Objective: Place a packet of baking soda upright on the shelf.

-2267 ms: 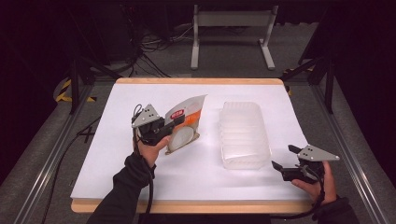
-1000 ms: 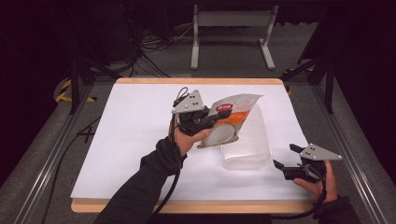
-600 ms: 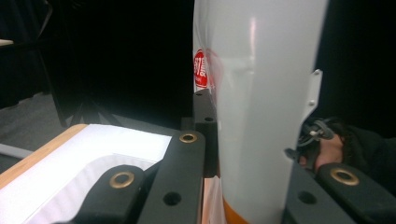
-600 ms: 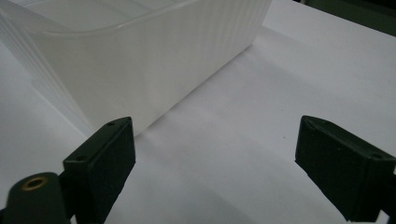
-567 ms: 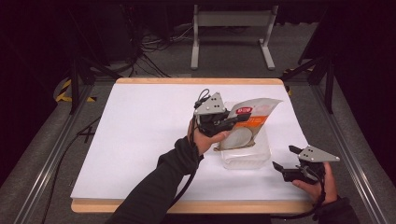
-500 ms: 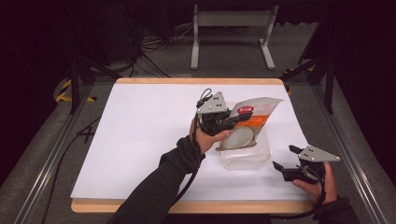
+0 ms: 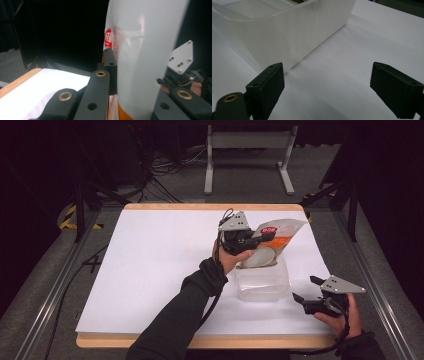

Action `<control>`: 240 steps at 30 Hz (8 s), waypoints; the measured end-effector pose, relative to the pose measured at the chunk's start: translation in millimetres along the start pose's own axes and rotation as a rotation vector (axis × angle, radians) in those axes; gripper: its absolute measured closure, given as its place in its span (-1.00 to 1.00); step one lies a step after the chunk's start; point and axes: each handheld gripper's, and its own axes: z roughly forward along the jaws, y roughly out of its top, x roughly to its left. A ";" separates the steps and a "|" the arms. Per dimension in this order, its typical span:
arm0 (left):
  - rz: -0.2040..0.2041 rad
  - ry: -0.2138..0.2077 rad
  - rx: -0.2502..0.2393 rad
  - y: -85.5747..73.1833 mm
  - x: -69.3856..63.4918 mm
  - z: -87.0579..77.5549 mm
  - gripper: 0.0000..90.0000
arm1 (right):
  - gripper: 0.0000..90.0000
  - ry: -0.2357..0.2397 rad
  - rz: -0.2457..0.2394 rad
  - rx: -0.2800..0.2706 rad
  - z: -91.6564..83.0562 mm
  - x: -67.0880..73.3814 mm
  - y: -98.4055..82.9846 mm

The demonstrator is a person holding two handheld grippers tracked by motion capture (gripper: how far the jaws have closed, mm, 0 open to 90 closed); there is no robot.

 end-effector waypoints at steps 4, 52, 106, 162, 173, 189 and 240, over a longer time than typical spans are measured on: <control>-0.004 -0.008 -0.004 -3.0 2.5 7.9 1.00 | -0.71 0.001 0.011 -0.003 -1.2 -0.5 -0.5; -0.060 0.039 0.104 -54.2 15.7 1.1 0.99 | -0.71 0.009 -0.020 0.011 3.0 5.4 1.1; 0.197 0.255 0.391 -11.5 -7.6 -55.5 0.07 | -0.70 0.015 -0.037 0.018 3.2 8.9 1.6; 0.215 0.454 0.619 -82.5 -37.2 -202.4 -0.84 | -0.70 0.029 -0.107 0.055 2.3 17.2 2.6; 0.167 0.523 0.604 -105.0 -38.1 -235.7 -0.85 | -0.71 0.029 -0.111 0.064 4.3 17.3 1.1; 0.109 0.585 0.615 -136.2 -43.5 -288.7 -0.85 | -0.71 0.034 -0.120 0.076 7.1 19.6 0.0; -0.118 0.675 0.323 -167.3 -61.2 -357.0 -0.86 | -0.71 -0.010 -0.113 0.061 -1.2 14.6 -3.6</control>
